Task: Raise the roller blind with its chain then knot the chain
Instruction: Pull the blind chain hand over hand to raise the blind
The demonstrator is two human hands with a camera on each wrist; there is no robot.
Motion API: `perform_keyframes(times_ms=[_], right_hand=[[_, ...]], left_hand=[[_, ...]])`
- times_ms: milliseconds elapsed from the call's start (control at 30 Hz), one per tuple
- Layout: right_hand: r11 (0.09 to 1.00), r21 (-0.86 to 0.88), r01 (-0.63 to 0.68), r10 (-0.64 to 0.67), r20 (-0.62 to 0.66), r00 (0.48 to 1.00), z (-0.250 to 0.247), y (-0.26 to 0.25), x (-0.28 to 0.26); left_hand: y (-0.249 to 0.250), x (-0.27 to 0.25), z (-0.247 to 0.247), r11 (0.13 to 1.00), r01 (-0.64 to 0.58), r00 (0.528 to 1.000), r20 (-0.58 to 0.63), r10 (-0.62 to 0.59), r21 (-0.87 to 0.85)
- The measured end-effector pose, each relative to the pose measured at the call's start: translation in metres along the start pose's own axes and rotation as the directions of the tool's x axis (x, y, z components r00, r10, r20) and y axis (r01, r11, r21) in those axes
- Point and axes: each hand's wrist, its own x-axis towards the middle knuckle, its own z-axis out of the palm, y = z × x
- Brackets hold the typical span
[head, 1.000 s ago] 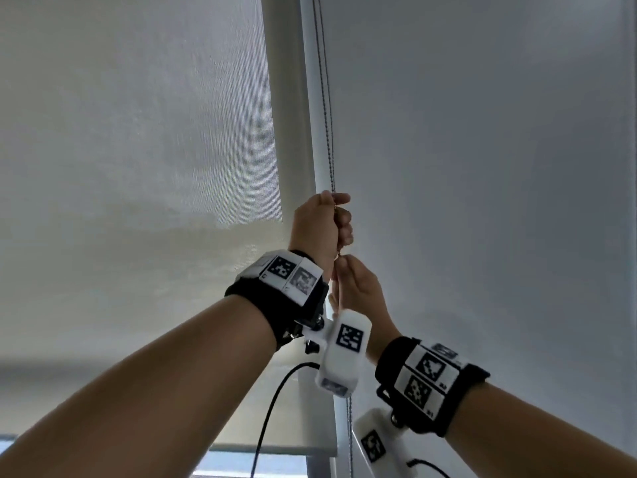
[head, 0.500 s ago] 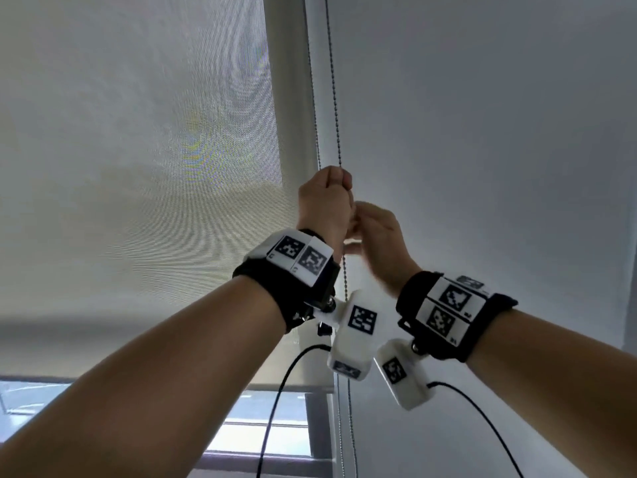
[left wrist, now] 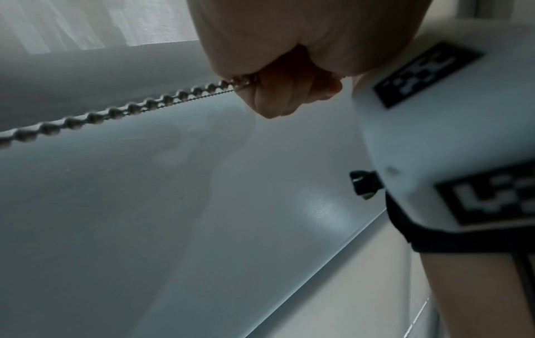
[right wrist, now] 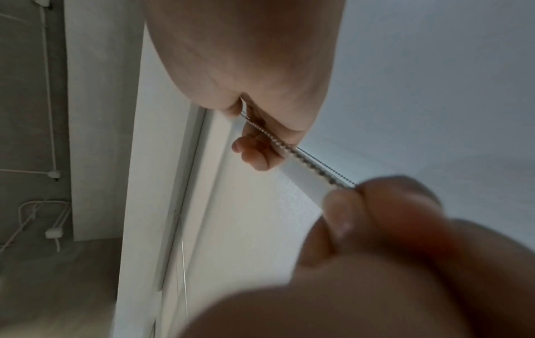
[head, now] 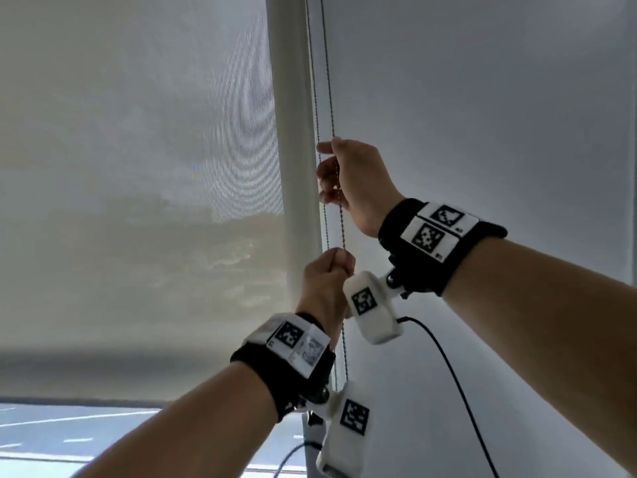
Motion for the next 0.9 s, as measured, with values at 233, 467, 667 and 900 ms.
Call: perform_keyframes(times_ms=[233, 467, 667, 900], right_hand=[[0.999, -0.017, -0.048, 0.048, -0.016, 0.999, 0.002, 0.011, -0.016], [0.999, -0.022, -0.032, 0.032, -0.035, 0.999, -0.011, 0.035, -0.049], [0.997, -0.058, 0.053, -0.058, -0.096, 0.994, -0.020, 0.056, -0.063], [1.000, 0.005, -0.025, 0.025, -0.047, 0.999, -0.021, 0.062, -0.085]], left_hand=[[-0.018, -0.022, -0.009, 0.999, 0.037, 0.994, 0.101, -0.040, 0.032], [-0.034, -0.027, -0.016, 0.992, 0.055, 0.974, 0.214, -0.079, 0.113], [0.031, 0.000, -0.006, 0.998, -0.054, 0.991, 0.122, 0.058, -0.039], [0.078, 0.009, 0.017, 0.989, -0.077, 0.984, 0.149, 0.096, -0.128]])
